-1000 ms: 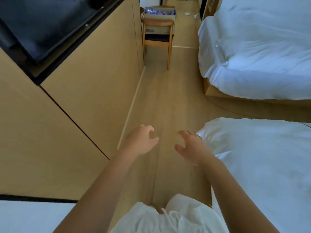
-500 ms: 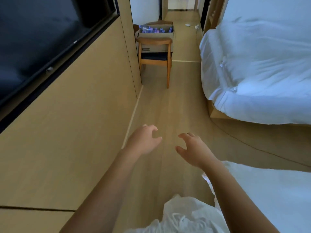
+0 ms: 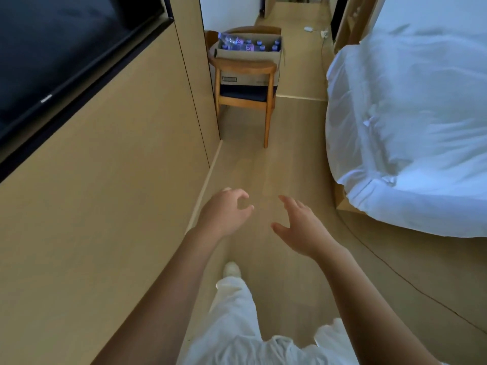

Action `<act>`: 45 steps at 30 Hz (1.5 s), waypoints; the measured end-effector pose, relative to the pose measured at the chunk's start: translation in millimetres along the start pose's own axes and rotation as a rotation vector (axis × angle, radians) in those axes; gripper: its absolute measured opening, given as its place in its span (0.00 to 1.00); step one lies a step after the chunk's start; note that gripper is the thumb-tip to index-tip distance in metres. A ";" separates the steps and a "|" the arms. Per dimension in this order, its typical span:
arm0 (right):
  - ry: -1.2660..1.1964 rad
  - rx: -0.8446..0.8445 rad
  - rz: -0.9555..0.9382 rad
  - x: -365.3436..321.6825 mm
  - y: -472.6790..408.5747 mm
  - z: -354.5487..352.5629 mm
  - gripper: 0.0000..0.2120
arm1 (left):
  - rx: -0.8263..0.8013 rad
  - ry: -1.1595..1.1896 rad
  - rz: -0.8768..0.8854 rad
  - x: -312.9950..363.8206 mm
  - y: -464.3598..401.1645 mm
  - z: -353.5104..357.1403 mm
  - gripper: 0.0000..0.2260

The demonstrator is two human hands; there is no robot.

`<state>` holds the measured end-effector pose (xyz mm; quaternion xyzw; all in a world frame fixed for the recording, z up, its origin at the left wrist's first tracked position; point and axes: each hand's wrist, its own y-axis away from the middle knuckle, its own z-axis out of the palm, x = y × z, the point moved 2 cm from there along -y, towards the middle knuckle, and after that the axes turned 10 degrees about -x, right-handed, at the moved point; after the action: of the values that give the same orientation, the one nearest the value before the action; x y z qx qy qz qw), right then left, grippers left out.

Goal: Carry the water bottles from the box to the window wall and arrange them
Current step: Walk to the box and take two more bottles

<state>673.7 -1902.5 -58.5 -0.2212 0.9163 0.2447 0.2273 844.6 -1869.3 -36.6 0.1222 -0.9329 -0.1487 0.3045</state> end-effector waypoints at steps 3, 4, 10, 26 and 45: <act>0.003 0.001 -0.021 -5.5 -60.1 -19.5 0.33 | 0.003 0.007 0.015 1.5 -62.4 -25.5 0.16; 0.009 0.001 -0.020 -8.0 -82.3 -28.5 0.33 | 0.002 0.005 0.020 2.0 -84.8 -36.1 0.16; 0.094 0.017 0.016 -23.2 -213.3 -94.4 0.29 | 0.010 -0.020 0.058 -1.5 -215.4 -110.0 0.16; 0.135 -0.057 0.068 -4.6 -495.5 -204.1 0.26 | -0.021 -0.009 0.006 -24.0 -491.8 -211.5 0.17; 0.075 -0.117 0.054 47.3 -826.1 -388.9 0.23 | 0.062 0.048 -0.022 28.8 -840.0 -343.9 0.17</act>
<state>942.8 -2776.3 -68.5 -0.2182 0.9139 0.2956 0.1728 1145.3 -2726.1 -52.0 0.1452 -0.9281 -0.1200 0.3212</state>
